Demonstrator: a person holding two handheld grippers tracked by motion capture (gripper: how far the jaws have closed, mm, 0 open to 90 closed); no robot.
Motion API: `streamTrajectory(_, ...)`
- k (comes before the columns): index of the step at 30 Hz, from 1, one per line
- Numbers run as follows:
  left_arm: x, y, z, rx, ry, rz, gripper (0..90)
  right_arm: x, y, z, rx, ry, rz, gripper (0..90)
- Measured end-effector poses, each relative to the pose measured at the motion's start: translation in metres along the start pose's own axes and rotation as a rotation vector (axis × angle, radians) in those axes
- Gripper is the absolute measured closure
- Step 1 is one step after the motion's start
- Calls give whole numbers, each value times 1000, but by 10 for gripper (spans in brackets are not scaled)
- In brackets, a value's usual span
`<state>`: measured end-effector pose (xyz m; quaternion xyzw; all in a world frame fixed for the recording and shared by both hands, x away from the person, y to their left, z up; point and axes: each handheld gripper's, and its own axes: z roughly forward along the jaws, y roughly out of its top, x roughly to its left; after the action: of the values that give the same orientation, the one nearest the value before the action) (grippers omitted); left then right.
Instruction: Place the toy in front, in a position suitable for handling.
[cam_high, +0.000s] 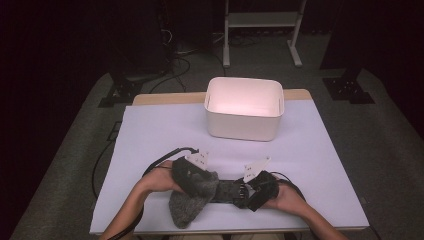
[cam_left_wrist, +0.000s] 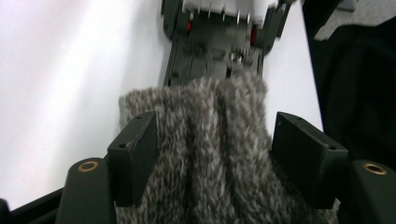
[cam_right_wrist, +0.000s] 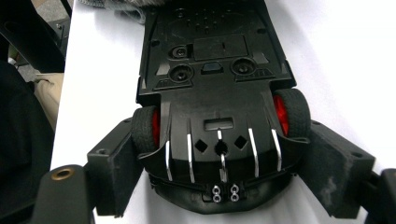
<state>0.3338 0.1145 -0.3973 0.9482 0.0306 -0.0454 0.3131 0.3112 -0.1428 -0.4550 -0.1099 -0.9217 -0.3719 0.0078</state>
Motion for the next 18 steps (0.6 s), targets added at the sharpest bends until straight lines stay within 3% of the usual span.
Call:
streamTrajectory(4, -1, -6, 3, 37, -3, -5, 381, 1, 0, 1, 0, -5, -3, 205)
streamTrajectory(6, -2, -8, 6, 51, -11, -6, 521, 1, 1, 1, -5, -8, -7, 209)
streamTrajectory(8, -4, -9, 4, 43, 8, 16, 668, 1, 1, 0, -15, -9, -9, 221)
streamTrajectory(10, -4, -9, 0, 48, 29, 31, 742, 1, 1, 1, -7, -6, -11, 225)
streamTrajectory(15, 0, -14, -21, 60, 81, 15, 768, 0, 0, 1, -5, 3, -18, 227)
streamTrajectory(18, 0, -16, -32, 46, 80, -2, 768, -1, 0, 1, -7, 6, -26, 227)
